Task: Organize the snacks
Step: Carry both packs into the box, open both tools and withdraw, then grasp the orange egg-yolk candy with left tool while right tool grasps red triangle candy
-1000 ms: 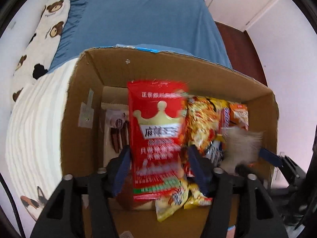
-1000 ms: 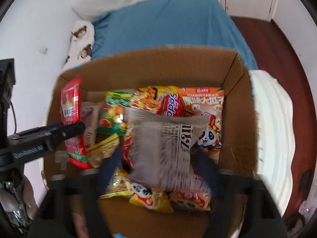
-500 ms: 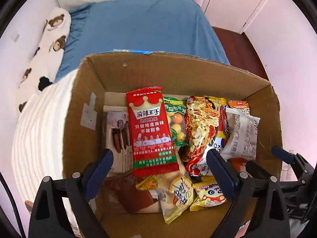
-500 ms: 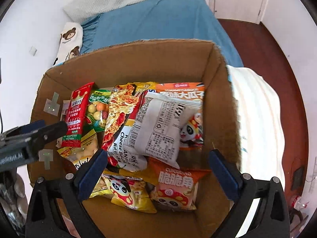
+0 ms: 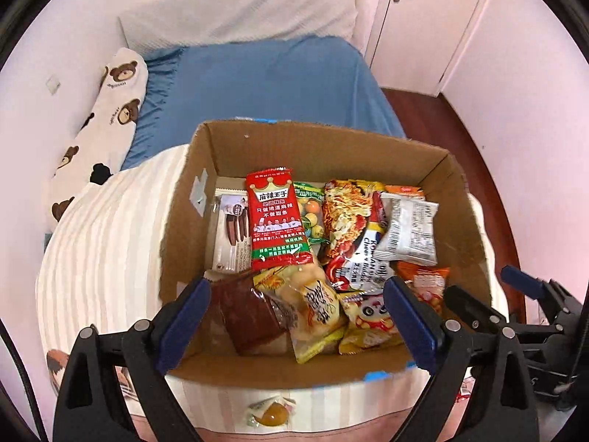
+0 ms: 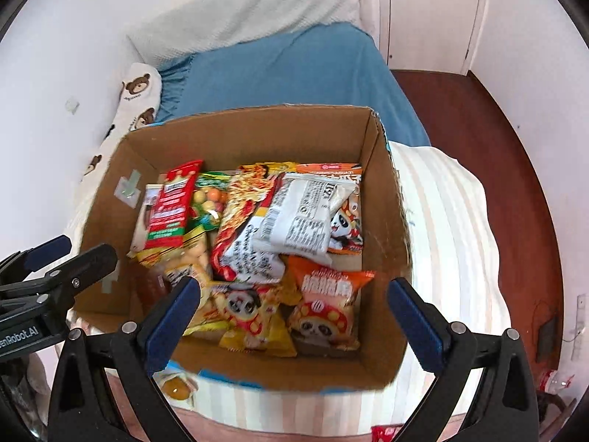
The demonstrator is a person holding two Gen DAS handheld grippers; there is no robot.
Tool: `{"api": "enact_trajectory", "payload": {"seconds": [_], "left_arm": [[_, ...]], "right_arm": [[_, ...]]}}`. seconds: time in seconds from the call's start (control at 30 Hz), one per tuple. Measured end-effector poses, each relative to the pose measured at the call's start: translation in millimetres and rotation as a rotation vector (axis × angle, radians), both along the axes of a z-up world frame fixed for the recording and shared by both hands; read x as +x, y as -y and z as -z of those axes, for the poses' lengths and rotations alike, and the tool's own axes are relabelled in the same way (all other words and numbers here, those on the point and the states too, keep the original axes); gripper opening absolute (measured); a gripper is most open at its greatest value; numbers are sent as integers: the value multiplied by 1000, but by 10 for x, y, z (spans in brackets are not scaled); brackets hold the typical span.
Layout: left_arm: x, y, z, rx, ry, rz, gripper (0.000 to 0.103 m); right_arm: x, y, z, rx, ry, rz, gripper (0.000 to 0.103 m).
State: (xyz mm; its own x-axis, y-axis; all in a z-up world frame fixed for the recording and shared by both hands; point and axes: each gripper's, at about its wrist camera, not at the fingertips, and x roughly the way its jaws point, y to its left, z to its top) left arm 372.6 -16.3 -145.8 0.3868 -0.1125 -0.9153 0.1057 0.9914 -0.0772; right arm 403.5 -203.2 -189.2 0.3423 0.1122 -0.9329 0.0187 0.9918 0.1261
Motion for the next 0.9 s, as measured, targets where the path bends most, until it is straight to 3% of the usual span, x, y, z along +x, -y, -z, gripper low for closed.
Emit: {"api": "enact_trajectory", "payload": {"seconds": [0.57, 0.73, 0.9], "left_arm": [[-795, -69, -607, -6, 170, -2, 96], [-973, -81, -688, -1, 195, -6, 96], [-1122, -104, -585, -14, 164, -31, 96]], "right_arm": [[-824, -65, -792, -22, 183, 6, 103], [-998, -91, -897, -22, 212, 9, 103], [-1154, 15, -839, 38, 189, 31, 103]]}}
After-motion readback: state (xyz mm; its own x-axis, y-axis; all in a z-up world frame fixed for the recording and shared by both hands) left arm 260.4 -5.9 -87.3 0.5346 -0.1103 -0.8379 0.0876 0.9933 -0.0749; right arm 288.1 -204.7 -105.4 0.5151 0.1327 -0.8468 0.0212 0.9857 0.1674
